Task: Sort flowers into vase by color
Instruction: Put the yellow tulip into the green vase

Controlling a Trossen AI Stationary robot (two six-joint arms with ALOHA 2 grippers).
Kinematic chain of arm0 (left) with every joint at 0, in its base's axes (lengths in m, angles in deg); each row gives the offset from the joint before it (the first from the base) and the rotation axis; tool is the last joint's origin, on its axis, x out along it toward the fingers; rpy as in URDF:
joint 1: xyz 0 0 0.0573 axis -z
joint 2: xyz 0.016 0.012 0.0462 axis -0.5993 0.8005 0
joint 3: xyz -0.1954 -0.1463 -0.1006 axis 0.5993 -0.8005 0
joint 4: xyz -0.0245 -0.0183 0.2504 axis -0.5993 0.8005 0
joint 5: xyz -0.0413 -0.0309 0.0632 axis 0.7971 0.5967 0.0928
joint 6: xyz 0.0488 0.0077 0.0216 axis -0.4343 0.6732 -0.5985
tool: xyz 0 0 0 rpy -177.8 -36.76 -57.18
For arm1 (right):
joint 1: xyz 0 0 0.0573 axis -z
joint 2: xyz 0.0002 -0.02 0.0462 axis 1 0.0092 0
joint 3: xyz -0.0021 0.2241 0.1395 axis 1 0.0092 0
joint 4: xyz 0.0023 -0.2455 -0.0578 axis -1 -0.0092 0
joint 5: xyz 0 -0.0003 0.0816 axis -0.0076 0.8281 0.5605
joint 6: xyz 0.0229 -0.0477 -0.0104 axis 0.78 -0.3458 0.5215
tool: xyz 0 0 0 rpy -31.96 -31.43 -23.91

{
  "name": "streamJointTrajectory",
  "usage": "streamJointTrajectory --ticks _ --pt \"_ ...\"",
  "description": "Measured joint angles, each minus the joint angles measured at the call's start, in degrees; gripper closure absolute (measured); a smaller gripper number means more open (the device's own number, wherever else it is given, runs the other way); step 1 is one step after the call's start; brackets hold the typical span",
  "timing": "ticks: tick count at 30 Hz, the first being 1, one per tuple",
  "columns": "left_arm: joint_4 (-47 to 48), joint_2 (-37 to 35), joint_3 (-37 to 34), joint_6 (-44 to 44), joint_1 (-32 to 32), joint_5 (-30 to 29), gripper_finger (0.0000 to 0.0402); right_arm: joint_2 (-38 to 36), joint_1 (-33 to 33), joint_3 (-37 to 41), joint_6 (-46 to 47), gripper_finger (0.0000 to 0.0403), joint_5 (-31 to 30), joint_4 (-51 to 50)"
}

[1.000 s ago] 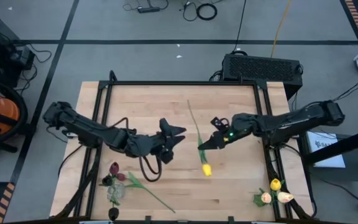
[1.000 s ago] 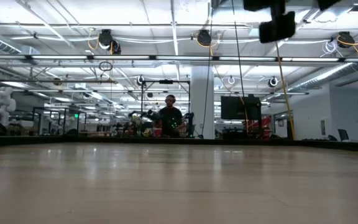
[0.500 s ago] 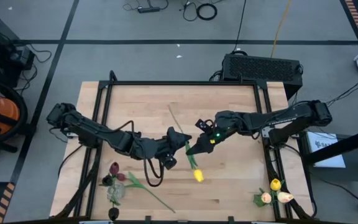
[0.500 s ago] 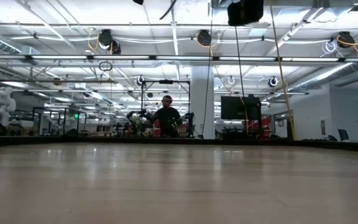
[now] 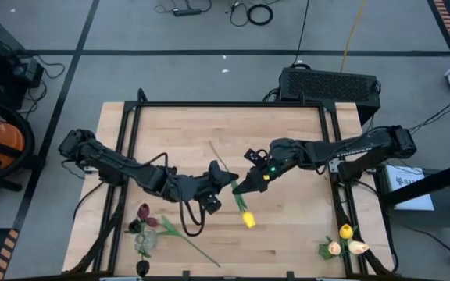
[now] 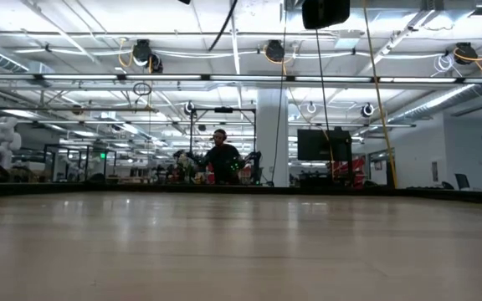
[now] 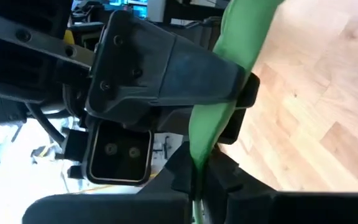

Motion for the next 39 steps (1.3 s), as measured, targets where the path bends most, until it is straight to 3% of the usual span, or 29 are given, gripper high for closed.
streamJointTrajectory --ticks 8,18,28,34,39 --pt "0.3 0.0 0.0 3.9 0.2 -0.2 0.0394 0.0 0.0 0.0 0.5 0.0371 -0.8 0.1" --pt "0.0 0.0 0.0 4.1 0.2 -0.6 0.0392 -0.1 0.4 -0.1 1.9 0.0266 -1.0 -0.4" --pt "3.6 0.0 0.0 4.1 -0.4 -3.9 0.0392 -0.1 4.2 -0.1 1.1 0.0195 9.7 -0.9" --pt "6.2 -0.7 0.0 11.8 -0.3 -4.2 0.0391 -3.7 8.7 0.0 -4.2 0.0188 10.4 -12.4" --pt "11.2 -4.0 0.0 24.4 -1.2 -4.0 0.0391 -10.7 11.4 0.0 -10.0 0.0188 3.4 -27.8"
